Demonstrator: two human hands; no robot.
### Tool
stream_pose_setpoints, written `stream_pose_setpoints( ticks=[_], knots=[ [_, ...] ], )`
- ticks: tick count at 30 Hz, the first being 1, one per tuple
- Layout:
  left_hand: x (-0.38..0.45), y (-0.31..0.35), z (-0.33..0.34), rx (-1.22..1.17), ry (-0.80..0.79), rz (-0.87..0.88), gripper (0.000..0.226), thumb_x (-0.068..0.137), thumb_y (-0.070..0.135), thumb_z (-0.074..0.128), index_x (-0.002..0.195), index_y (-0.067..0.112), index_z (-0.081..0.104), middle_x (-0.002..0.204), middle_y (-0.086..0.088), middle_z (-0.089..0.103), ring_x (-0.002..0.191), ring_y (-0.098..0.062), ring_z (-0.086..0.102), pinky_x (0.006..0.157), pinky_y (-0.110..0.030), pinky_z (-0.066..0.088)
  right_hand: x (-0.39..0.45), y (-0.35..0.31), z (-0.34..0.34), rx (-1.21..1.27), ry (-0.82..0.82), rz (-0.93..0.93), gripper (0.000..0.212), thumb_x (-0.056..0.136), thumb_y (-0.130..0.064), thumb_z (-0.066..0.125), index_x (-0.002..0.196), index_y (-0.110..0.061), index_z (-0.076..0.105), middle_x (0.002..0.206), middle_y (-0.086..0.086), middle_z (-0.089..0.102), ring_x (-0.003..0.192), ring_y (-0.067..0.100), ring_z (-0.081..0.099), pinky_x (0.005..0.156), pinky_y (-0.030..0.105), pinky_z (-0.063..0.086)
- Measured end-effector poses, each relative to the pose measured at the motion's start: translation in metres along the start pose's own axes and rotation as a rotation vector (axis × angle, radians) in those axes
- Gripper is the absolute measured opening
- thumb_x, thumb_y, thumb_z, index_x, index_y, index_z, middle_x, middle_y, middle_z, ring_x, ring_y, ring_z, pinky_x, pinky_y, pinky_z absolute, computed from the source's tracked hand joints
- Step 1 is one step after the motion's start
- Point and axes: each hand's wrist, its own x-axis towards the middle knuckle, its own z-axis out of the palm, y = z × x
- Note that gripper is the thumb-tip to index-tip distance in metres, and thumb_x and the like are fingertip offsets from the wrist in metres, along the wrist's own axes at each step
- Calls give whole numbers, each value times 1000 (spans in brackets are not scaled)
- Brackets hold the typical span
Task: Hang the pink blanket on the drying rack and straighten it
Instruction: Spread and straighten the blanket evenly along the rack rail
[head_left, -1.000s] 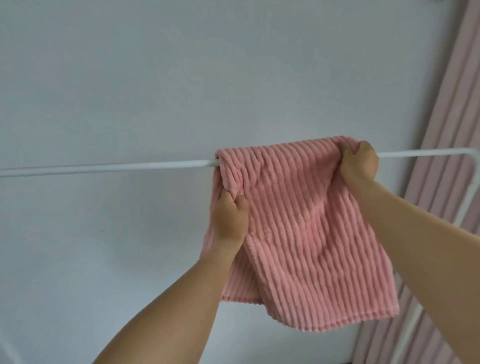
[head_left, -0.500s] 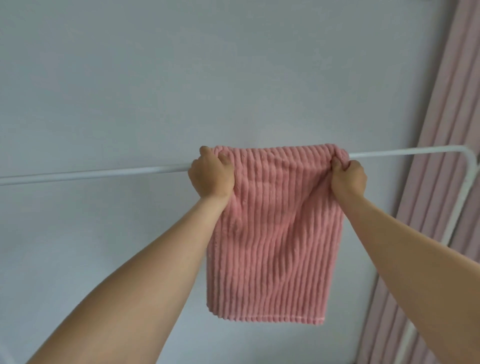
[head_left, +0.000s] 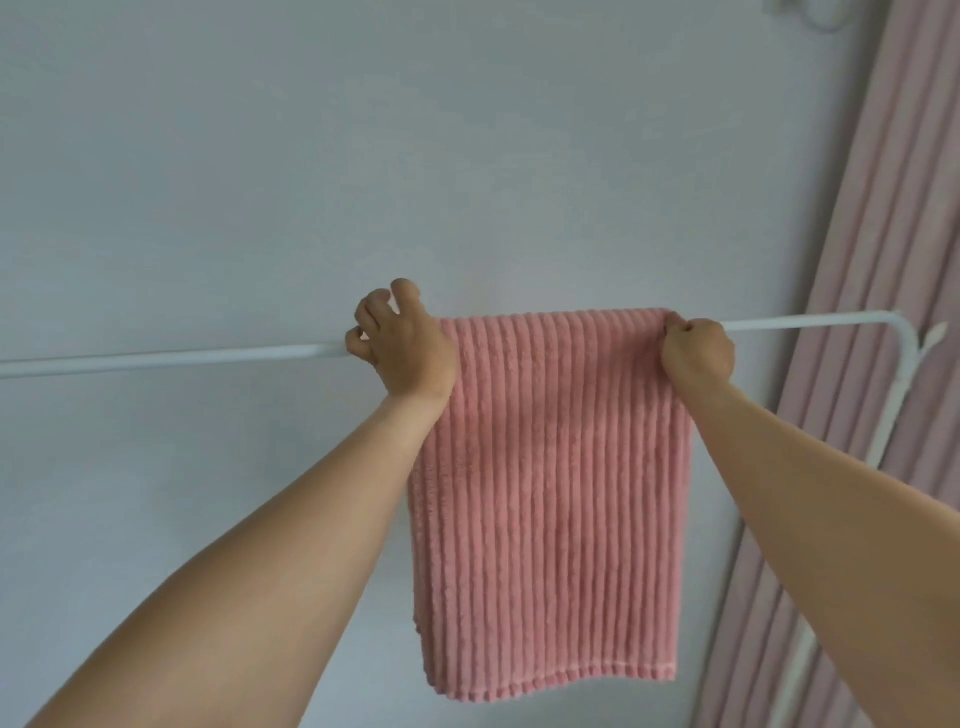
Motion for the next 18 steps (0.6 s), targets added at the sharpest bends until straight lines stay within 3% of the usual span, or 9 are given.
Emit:
stream_pose_setpoints(
  ticks=[3, 6, 8, 10, 15, 18],
  knots=[
    [2, 7, 3, 136, -36, 266, 29, 91, 14, 49, 116, 20, 61, 121, -7, 60, 125, -27, 45, 106, -52, 20, -3, -4, -8, -58, 137, -33, 33, 95, -29, 49, 109, 0, 55, 114, 23, 59, 108, 43, 55, 90, 44, 43],
    [6, 25, 0, 289, -194, 422, 37, 98, 33, 34, 106, 19, 67, 101, -6, 68, 106, -29, 58, 108, -53, 22, 4, -16, -17, -60, 138, -97, 30, 96, -28, 50, 107, -1, 60, 115, 22, 57, 107, 42, 53, 91, 43, 43],
    [6, 36, -5, 311, -340, 466, 46, 100, 41, 26, 101, 19, 67, 96, -5, 70, 93, -31, 60, 96, -47, 34, 12, -24, -18, -99, 45, -140, 34, 95, -31, 50, 94, -1, 66, 103, 20, 62, 101, 40, 58, 83, 40, 45],
    [6, 40, -6, 322, -482, 451, 49, 101, 47, 22, 95, 21, 64, 91, -1, 67, 82, -29, 54, 80, -41, 33, 19, -29, -20, -166, -70, -127, 35, 92, -33, 54, 82, -1, 64, 81, 14, 63, 88, 37, 61, 71, 34, 43],
    [7, 22, 7, 304, -403, 491, 51, 99, 51, 23, 89, 22, 64, 73, 2, 62, 70, -26, 55, 70, -37, 37, 25, -38, -19, -334, -150, -140, 34, 91, -20, 64, 66, -8, 45, 64, 6, 51, 60, 24, 48, 62, 32, 40],
    [3, 19, 11, 277, -368, 534, 51, 100, 50, 24, 87, 20, 63, 67, 5, 57, 65, -23, 53, 67, -35, 37, 14, -49, -18, -587, -81, -272, 22, 87, 0, 59, 70, -8, 47, 68, 8, 49, 66, 28, 50, 60, 33, 41]
  ],
)
